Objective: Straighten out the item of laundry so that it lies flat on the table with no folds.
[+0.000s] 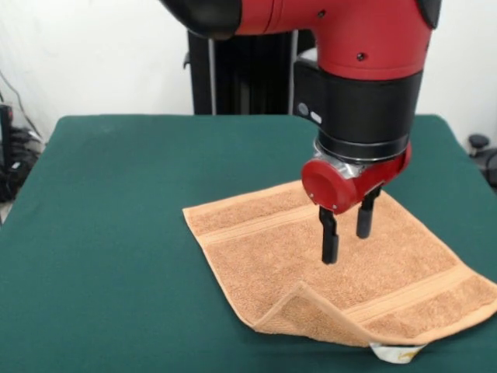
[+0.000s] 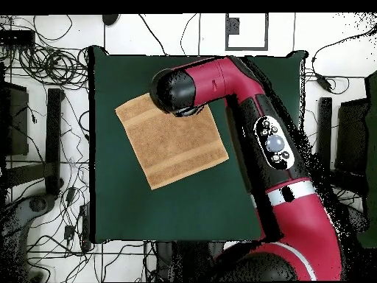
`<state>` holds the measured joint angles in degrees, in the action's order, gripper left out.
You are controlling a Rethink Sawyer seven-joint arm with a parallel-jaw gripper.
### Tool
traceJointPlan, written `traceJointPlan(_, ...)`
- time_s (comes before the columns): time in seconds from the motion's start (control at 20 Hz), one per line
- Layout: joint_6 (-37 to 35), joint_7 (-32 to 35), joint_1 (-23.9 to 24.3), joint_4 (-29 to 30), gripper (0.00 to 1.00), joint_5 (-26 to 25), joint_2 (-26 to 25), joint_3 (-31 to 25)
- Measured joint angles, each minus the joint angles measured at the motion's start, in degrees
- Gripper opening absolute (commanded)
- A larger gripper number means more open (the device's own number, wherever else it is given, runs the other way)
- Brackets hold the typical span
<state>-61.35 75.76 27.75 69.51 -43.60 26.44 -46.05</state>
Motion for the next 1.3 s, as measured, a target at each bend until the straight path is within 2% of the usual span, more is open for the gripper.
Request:
traceJointPlan(0.95, -1.0, -5.9, 0.2, 0.0, 1.0, -1.0, -8.4, 0.0)
traceJointPlan(1.3, -1.0, -7.9, 0.3, 0.0, 1.0, -2.8, -9.2, 0.0)
